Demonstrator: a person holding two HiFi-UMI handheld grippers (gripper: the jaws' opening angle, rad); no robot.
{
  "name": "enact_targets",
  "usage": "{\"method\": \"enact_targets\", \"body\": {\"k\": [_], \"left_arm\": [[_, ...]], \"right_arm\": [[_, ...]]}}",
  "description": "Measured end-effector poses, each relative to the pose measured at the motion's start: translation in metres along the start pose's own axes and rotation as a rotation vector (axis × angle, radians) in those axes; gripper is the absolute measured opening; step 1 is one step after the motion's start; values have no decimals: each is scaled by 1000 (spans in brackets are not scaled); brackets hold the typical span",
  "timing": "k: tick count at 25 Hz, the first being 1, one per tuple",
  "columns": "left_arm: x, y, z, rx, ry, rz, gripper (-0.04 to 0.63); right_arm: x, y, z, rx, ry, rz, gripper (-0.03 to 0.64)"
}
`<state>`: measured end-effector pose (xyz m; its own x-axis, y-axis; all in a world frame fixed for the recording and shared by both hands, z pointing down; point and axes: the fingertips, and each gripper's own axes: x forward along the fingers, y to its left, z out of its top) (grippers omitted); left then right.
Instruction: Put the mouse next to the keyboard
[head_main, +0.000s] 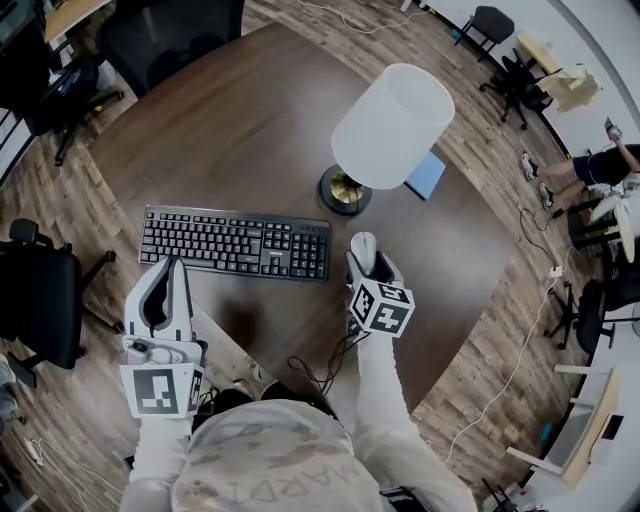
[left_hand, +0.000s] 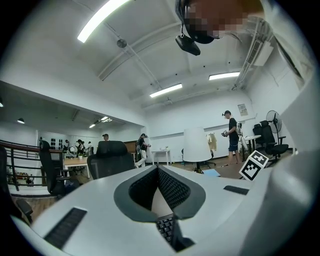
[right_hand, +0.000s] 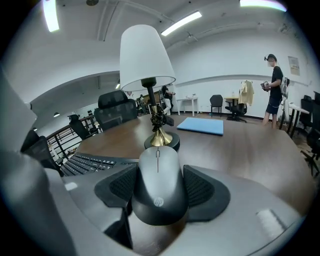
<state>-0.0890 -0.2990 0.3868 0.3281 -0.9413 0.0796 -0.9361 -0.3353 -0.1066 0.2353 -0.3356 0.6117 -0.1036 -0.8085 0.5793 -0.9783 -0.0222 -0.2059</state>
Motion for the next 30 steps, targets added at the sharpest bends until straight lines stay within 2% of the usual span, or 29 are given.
{"method": "enact_targets", "body": {"k": [18,30], "left_arm": [[-1,-2,-19,15,55,41,6],[-7,0,-21,17,66,59,6]], "right_arm": [[40,-27,-42,-33,158,-86,304],[46,-27,-46,-61,195,-112,308]]}}
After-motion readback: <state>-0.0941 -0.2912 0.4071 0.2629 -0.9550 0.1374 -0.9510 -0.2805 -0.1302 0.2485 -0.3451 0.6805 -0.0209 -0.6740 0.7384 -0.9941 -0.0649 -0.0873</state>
